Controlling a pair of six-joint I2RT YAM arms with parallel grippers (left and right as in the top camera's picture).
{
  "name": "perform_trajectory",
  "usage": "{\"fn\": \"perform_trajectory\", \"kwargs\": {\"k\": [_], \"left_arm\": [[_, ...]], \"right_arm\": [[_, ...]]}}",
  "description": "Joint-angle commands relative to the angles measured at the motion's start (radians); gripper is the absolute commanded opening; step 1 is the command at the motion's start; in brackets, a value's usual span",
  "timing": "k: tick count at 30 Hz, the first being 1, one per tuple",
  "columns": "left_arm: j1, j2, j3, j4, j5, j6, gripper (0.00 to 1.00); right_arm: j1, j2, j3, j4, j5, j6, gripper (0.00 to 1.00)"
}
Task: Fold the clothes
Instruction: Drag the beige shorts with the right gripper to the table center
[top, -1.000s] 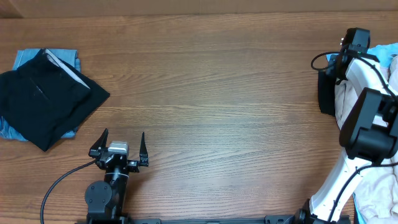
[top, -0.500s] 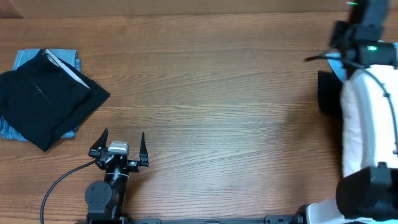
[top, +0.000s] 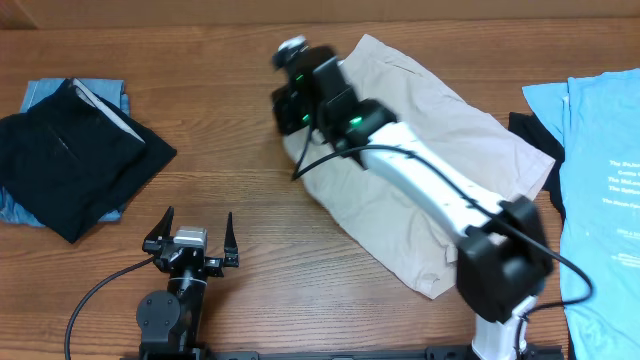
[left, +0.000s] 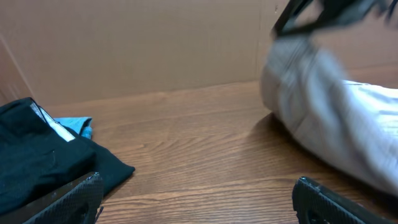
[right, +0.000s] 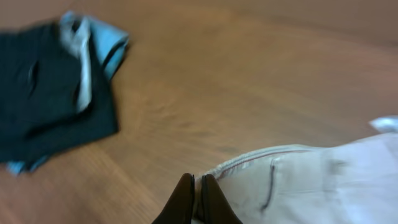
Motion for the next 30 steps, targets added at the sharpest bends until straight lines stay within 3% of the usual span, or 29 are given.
{"fn": "perform_trajectory", "kwargs": {"k": [1, 8, 9, 11, 12, 17, 21, 24, 28, 30], "left_arm": [[-0.003, -0.008, -0.005, 0.0, -0.006, 0.012, 1.0], [-0.003, -0.008, -0.005, 0.0, -0.006, 0.012, 1.0], [-0.003, -0.008, -0.004, 0.0, -0.006, 0.012, 1.0], [-0.003, -0.008, -0.005, 0.0, -0.006, 0.012, 1.0], [-0.003, -0.008, -0.005, 0.0, -0.006, 0.012, 1.0], [-0.003, -0.008, -0.005, 0.0, -0.006, 0.012, 1.0], [-0.003, -0.008, -0.004, 0.0, -0.006, 0.012, 1.0], [-0.003, -0.008, -0.005, 0.0, -0.006, 0.012, 1.0], [-0.003, -0.008, -0.005, 0.0, -0.006, 0.012, 1.0], [-0.003, -0.008, -0.005, 0.0, -0.006, 0.012, 1.0]], "right_arm": [[0.077, 0.031, 0.026, 0.071, -0.106, 0.013, 0.04], [0.178, 0.039, 0.026, 0.126, -0.12, 0.036, 0.07], [0.178, 0.039, 0.026, 0.126, -0.12, 0.036, 0.17], [0.178, 0.039, 0.026, 0.135, -0.121, 0.036, 0.48], [0.178, 0.039, 0.026, 0.148, -0.133, 0.036, 0.56], [0.116, -0.06, 0.027, 0.121, -0.153, 0.036, 0.67], [-0.06, -0.194, 0.027, -0.164, -0.122, 0.069, 0.7], [-0.303, -0.263, 0.027, -0.401, -0.12, 0.071, 0.7], [-0.613, -0.254, 0.026, -0.587, -0.12, 0.069, 0.71], [-0.711, -0.254, 0.026, -0.632, -0.119, 0.061, 0.81]]}}
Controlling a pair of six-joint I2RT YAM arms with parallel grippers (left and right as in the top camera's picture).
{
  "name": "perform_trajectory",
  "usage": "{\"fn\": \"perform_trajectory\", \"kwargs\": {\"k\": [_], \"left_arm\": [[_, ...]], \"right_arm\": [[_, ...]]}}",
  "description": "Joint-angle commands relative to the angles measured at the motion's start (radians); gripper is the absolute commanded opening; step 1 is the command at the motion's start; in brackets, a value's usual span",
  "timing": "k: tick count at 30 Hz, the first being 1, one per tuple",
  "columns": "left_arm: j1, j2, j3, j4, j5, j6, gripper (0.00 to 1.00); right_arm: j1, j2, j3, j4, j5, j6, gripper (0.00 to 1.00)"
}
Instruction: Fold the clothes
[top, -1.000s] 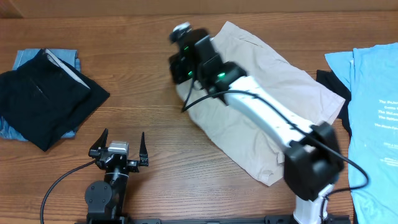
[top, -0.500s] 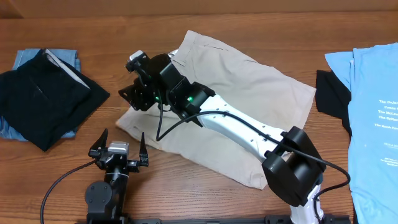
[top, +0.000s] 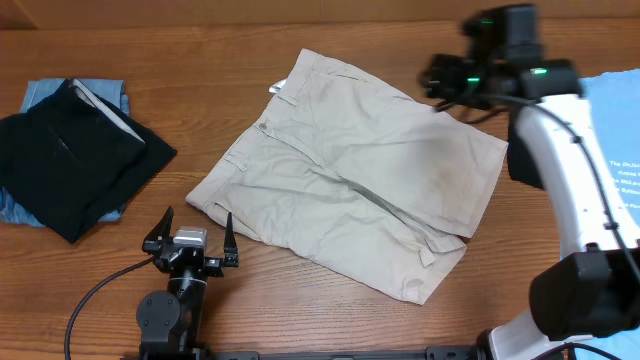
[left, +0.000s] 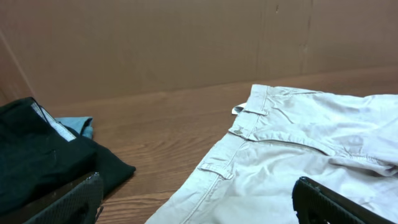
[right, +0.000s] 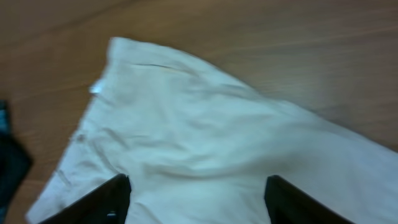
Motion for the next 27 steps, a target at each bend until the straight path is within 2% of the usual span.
{"fn": "perform_trajectory", "kwargs": {"k": [1, 4, 5, 7, 21, 23, 25, 27], "left_arm": [[-0.003, -0.008, -0.004, 0.001, -0.003, 0.011, 1.0], [-0.003, -0.008, -0.004, 0.001, -0.003, 0.011, 1.0], [-0.003, -0.008, -0.004, 0.0, -0.003, 0.011, 1.0], [-0.003, -0.008, -0.005, 0.0, -0.003, 0.011, 1.0], [-0.003, -0.008, -0.004, 0.022, 0.0, 0.021, 1.0], [-0.003, -0.008, 0.006, 0.1, 0.145, 0.023, 1.0], [-0.003, -0.006, 0.072, 0.126, 0.19, 0.002, 1.0], [-0.003, 0.05, 0.222, 0.069, 0.19, 0.004, 1.0]], "right_arm": [[-0.126, -0.01, 0.007, -0.066, -0.001, -0.006, 0.83], [-0.223, -0.007, -0.015, -0.141, -0.001, -0.005, 0.83], [-0.236, -0.007, -0.026, -0.159, 0.0, -0.005, 0.86], [-0.245, -0.007, -0.042, -0.178, 0.038, -0.005, 1.0], [-0.245, -0.007, -0.045, -0.19, 0.067, -0.005, 1.0], [-0.245, -0.007, -0.045, -0.19, 0.067, -0.005, 1.0], [-0.245, -0.007, -0.045, -0.191, 0.067, -0.005, 1.0], [-0.245, -0.007, -0.045, -0.19, 0.067, -0.005, 1.0]]}}
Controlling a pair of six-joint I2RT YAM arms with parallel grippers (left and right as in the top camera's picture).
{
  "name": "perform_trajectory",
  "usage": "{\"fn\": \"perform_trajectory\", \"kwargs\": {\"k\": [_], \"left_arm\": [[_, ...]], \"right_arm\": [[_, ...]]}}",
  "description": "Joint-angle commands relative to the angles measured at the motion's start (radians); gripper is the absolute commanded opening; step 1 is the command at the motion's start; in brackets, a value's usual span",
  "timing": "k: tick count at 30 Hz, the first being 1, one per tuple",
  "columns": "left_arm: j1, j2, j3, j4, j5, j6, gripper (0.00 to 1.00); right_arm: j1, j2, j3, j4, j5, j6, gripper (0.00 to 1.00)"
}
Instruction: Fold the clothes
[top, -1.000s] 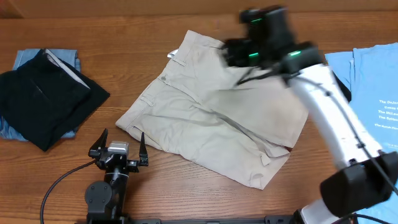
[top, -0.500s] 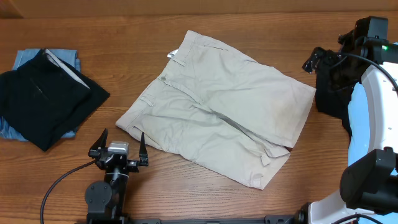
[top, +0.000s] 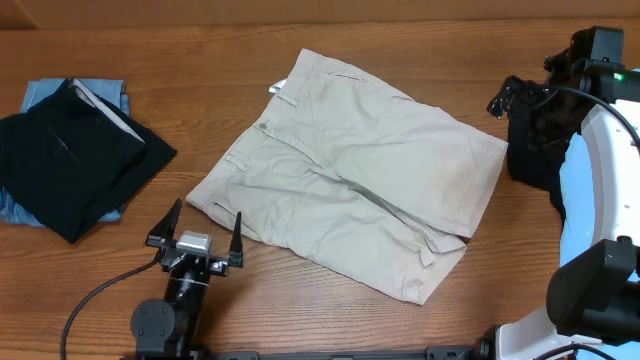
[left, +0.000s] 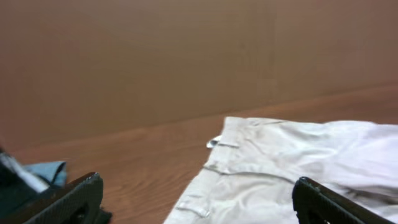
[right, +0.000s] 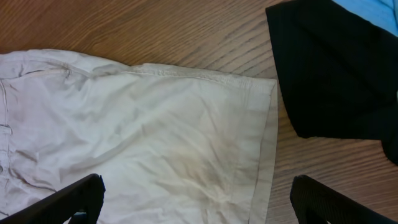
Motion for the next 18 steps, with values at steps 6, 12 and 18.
{"fn": "perform_trajectory", "kwargs": {"k": [6, 12, 18], "left_arm": [[-0.003, 0.604, 0.804, -0.333, 0.164, 0.049, 1.0], [-0.004, 1.399, 1.7, -1.062, 0.182, 0.132, 1.0], [-0.035, 1.901, 2.111, -1.227, 0.175, 0.137, 1.0]], "right_arm": [[0.003, -0.007, -0.004, 0.003, 0.007, 0.0, 1.0], [0.003, -0.007, -0.004, 0.003, 0.007, 0.0, 1.0], [0.003, -0.007, -0.004, 0.003, 0.007, 0.0, 1.0]]}}
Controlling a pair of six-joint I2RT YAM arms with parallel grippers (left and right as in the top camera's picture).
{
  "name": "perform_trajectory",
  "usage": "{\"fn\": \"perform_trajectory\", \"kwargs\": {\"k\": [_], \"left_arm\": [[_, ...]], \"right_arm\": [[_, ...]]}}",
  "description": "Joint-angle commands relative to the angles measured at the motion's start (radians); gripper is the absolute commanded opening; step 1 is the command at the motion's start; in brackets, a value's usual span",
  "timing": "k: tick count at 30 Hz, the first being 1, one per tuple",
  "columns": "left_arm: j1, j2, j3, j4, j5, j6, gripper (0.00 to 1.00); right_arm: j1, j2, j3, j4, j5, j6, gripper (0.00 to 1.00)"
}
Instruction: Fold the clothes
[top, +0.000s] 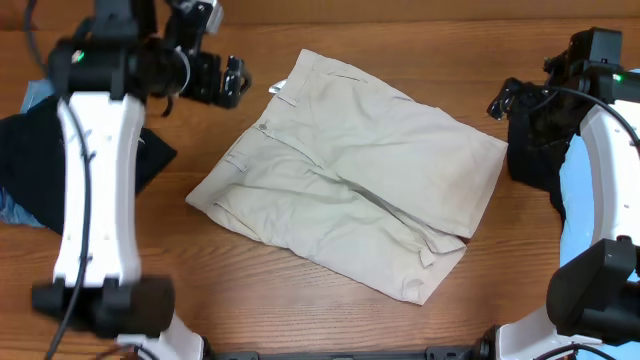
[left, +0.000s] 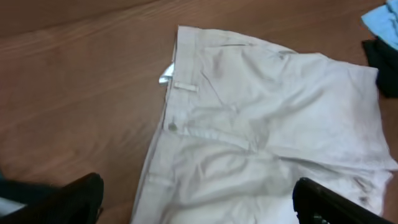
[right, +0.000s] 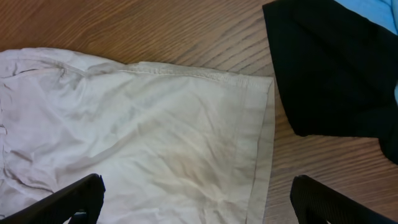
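Observation:
Beige shorts (top: 350, 170) lie spread flat in the middle of the table, waistband toward the far left. My left gripper (top: 232, 80) hangs open in the air just left of the waistband; its wrist view looks down on the shorts (left: 261, 118) with nothing between the fingers (left: 68, 199). My right gripper (top: 505, 100) is open above the right leg hem (right: 261, 137) and holds nothing.
A folded black garment (top: 70, 160) on a blue one lies at the left. A black garment (right: 336, 74) and a light blue T-shirt (top: 600, 180) lie at the right edge, beside the shorts' hem. Brown wood table (top: 300, 320) all around.
My left arm, low at the table's front edge before, is now raised with its open gripper beside the shorts' waistband at the far left. The right arm and the shorts have not moved.
My right gripper was shut on the shorts' edge, with the shorts bunched over to the left. Then the shorts lay spread flat and the gripper was open at the far right. It then hung over the right hem, and now the left gripper is up by the waistband.

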Motion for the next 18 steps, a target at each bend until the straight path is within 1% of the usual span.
{"fn": "perform_trajectory", "kwargs": {"k": [1, 2, 4, 5, 7, 8, 10, 11, 12, 14, 17, 18], "left_arm": [[-0.026, 0.138, 0.07, 0.083, 0.002, 0.026, 1.0], [-0.026, 0.183, 0.07, 0.144, 0.005, 0.014, 1.0], [-0.026, 0.24, 0.07, 0.207, 0.113, 0.004, 1.0], [-0.029, 0.264, 0.07, 0.235, 0.145, 0.007, 0.95], [-0.053, 0.337, 0.07, 0.266, 0.084, 0.063, 0.7], [-0.063, 0.368, 0.07, 0.265, 0.055, 0.076, 0.66], [-0.092, 0.445, 0.07, 0.261, 0.005, 0.109, 0.63], [-0.104, 0.476, 0.07, 0.264, -0.002, 0.134, 0.59], [-0.114, 0.51, 0.07, 0.274, -0.001, 0.149, 0.58], [-0.126, 0.565, 0.07, 0.296, -0.013, 0.153, 0.58], [-0.126, 0.632, 0.07, 0.338, -0.039, 0.153, 0.54], [-0.126, 0.645, 0.07, 0.347, -0.055, 0.153, 0.55]], "right_arm": [[0.003, -0.008, 0.002, 0.002, 0.001, 0.001, 1.0], [0.003, -0.008, 0.002, 0.003, 0.001, 0.001, 1.0], [0.003, -0.008, 0.002, 0.003, 0.001, 0.001, 1.0], [0.003, -0.008, 0.002, 0.003, 0.001, 0.001, 1.0], [0.003, -0.008, 0.002, 0.002, 0.001, 0.001, 1.0], [0.003, -0.008, 0.002, 0.003, 0.001, 0.001, 1.0], [0.003, -0.008, 0.002, 0.003, 0.001, 0.001, 1.0], [0.003, -0.008, 0.002, 0.003, 0.001, 0.001, 1.0], [0.003, -0.008, 0.002, 0.003, 0.001, 0.001, 1.0], [0.003, -0.008, 0.002, 0.002, 0.001, 0.001, 1.0], [0.003, -0.008, 0.002, 0.003, 0.001, 0.001, 1.0], [0.003, -0.008, 0.002, 0.003, 0.001, 0.001, 1.0]]}}
